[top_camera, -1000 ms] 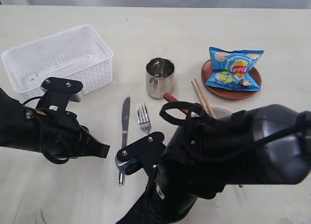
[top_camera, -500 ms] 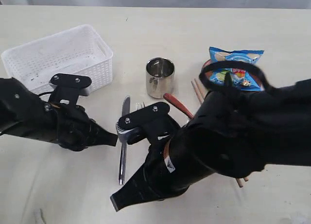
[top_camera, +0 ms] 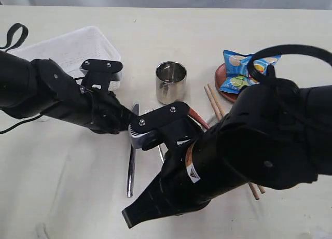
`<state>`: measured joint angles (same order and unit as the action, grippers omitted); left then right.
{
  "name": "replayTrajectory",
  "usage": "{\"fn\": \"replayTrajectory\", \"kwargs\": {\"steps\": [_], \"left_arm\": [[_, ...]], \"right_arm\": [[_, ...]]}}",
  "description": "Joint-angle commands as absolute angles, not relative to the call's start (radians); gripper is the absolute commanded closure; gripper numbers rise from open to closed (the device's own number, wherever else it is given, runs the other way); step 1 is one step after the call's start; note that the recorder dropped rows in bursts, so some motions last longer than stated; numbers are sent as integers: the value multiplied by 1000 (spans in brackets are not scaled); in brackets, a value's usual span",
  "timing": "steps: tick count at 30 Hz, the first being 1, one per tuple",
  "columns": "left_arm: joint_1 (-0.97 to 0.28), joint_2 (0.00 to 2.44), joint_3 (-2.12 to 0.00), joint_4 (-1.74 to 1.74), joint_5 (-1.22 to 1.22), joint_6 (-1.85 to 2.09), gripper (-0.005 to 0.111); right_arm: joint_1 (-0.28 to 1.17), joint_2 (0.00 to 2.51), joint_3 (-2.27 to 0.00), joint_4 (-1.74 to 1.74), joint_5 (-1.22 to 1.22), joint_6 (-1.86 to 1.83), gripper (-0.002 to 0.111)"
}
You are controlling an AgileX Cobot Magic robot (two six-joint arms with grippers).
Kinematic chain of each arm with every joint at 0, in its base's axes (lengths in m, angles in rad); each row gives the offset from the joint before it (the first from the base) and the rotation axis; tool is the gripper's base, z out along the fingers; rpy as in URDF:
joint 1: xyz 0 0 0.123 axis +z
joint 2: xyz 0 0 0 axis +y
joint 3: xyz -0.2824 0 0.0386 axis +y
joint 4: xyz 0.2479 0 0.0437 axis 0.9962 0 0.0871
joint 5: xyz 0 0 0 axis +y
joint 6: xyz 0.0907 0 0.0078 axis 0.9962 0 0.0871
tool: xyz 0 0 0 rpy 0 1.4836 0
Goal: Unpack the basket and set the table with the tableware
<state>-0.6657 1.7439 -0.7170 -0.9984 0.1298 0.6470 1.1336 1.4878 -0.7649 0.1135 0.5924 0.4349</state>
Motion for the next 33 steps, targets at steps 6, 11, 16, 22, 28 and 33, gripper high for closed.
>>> {"fn": "replayTrajectory", "kwargs": {"steps": [6,11,16,22,28,33], "left_arm": [[-662,1853,-821,-999,119,694,107],[-662,1901,-821,-979,185,696,107],[-662,1892,-819,-972,215,697,107],[-673,1849,-766,-975,307,691,107],[-673,1660,-752,-967,245,701,107],[-621,1603,-676,-888,118,623,107]], "right_arm": [[1130,1479,-767,111,618,425,108],[1130,1479,-767,111,646,421,108],[1130,1479,-767,111,646,421,108],[1130,1479,-767,111,640,421,108],[1130,1479,-767,111,635,419,108],[1130,1479,-767,111,662,403,108]]}}
